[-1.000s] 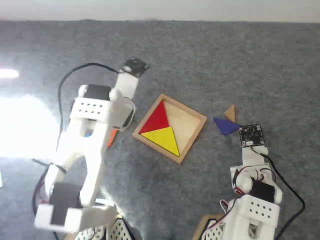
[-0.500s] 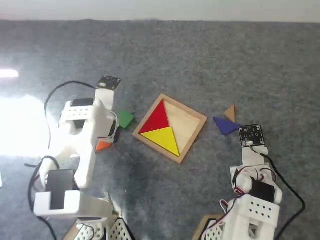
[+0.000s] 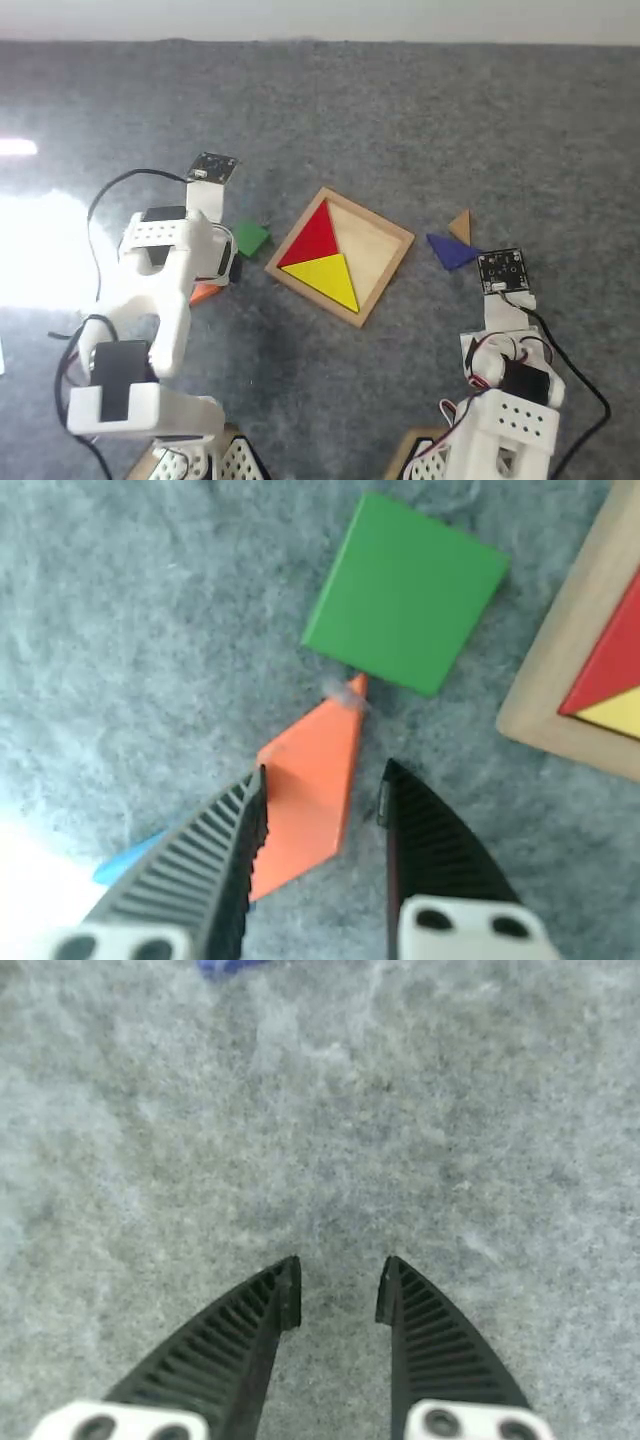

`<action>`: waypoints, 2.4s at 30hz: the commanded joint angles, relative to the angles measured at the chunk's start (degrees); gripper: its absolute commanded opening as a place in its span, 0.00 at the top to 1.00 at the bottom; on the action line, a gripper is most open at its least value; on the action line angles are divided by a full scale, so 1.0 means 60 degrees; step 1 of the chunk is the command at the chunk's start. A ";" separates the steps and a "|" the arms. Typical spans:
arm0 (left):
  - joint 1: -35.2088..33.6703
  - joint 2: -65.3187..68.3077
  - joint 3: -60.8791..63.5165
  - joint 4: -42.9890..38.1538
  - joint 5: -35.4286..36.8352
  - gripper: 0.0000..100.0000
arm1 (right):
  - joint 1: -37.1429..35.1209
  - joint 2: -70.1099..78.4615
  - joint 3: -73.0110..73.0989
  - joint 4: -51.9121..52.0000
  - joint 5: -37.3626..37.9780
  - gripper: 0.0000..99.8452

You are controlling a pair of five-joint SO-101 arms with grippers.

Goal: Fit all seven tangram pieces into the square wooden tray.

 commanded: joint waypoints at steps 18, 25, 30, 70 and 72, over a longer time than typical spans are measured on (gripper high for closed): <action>0.0762 0.1040 -0.0637 0.0806 -0.0117 0.92 | -0.0051 -0.0110 -0.0059 -0.0154 0.0103 0.86; 0.0850 0.2623 -0.2249 0.1890 -0.0352 0.98 | -0.0051 -0.0110 -0.0059 -0.0154 0.0103 0.86; 0.0938 0.1685 -0.2234 0.1934 -0.0308 0.99 | -0.0051 -0.0110 -0.0059 -0.0154 0.0103 0.86; -0.0850 0.1934 -0.3289 0.2183 -0.1714 0.73 | -0.0051 -0.0110 -0.0059 -0.0168 0.0103 0.86; -0.0703 0.1934 -0.3084 0.1861 -0.1685 0.73 | -0.0051 -0.0110 -0.0059 -0.0168 0.0103 0.86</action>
